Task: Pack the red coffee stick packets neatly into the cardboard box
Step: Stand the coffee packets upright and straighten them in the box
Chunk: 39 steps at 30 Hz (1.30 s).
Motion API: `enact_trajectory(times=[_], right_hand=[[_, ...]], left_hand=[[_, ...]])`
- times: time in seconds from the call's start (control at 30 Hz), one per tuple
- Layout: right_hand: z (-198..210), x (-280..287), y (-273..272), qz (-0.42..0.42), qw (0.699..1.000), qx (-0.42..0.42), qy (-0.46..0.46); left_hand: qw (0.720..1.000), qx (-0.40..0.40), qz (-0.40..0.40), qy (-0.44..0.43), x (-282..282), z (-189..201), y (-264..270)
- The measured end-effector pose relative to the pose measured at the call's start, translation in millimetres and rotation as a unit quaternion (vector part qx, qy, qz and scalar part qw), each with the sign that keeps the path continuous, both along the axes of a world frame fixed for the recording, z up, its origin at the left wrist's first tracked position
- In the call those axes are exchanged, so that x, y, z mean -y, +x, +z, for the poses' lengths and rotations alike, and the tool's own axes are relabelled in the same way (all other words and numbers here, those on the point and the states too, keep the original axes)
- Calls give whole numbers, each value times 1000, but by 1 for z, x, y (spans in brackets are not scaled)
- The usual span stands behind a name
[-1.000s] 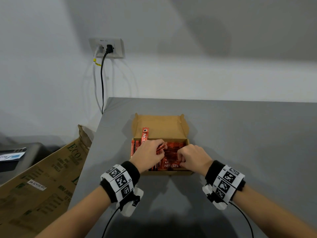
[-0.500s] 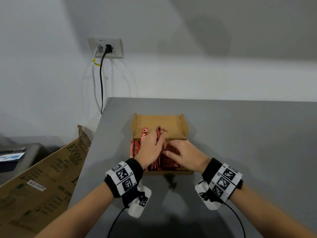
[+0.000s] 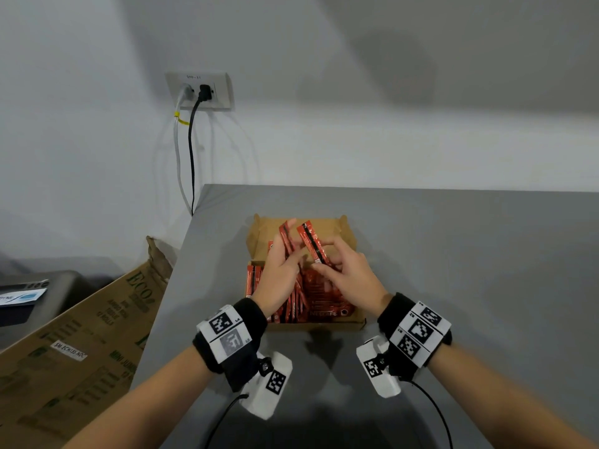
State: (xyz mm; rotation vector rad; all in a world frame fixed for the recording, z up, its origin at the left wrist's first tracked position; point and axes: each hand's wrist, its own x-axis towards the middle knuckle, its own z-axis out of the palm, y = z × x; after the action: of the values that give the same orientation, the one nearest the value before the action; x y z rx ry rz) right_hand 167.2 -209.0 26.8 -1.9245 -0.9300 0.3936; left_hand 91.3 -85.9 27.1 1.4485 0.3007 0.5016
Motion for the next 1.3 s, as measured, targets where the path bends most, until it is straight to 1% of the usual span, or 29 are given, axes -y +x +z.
enact_trajectory(times=[0.07,0.1,0.13,0.23,0.3,0.37,0.43,0.53,0.67,0.73,0.8,0.87,0.9,0.97,1.03,1.07,1.13,1.2,1.23,1.3], right_hand=[[0,5,4,-15,1000,18,5],[-2,7,7,-28,999,42,1],[-3,9,11,-42,996,76,-4],[-6,10,16,-62,980,191,-1],[-6,9,16,-66,965,254,5],[-6,10,18,-69,958,278,12],[-7,14,22,-53,966,252,6],[-8,20,25,-37,984,172,-19],[-2,25,23,-59,992,108,37],[-2,24,23,-29,992,121,23],[-6,24,23,14,987,160,-25],[-8,24,24,18,987,154,-49],[-8,25,23,1,991,128,-40],[-8,27,20,-46,998,39,9],[-10,25,16,-74,996,-24,43],[-12,22,13,-79,996,-27,44],[-16,15,9,-93,994,14,52],[-12,9,9,-122,987,45,90],[-10,7,9,-124,985,46,111],[-5,6,8,-99,985,40,135]], left_hand=[[998,-6,56,-6,-11,-2,0],[997,-21,72,2,-16,-4,0],[997,-39,65,-2,-20,-4,-1],[996,-78,-42,-23,-22,1,-3],[992,-98,-75,18,-19,4,-4],[987,-123,-55,85,-17,4,-2],[983,-129,-27,125,-19,3,-2],[978,-117,10,172,-22,4,-2],[969,-88,13,231,-22,9,-5],[963,-84,5,256,-22,9,-7],[954,-90,-13,285,-21,7,-7],[949,-96,-20,301,-20,4,-8],[950,-96,-10,298,-20,2,-8],[960,-90,27,263,-21,-3,-7],[968,-83,63,228,-18,-6,-5],[969,-81,67,224,-14,-6,-4],[970,-77,52,226,-4,-6,-2],[971,-78,27,226,3,-8,-1],[971,-82,17,224,4,-8,-1],[971,-92,-13,222,2,-7,-1]])
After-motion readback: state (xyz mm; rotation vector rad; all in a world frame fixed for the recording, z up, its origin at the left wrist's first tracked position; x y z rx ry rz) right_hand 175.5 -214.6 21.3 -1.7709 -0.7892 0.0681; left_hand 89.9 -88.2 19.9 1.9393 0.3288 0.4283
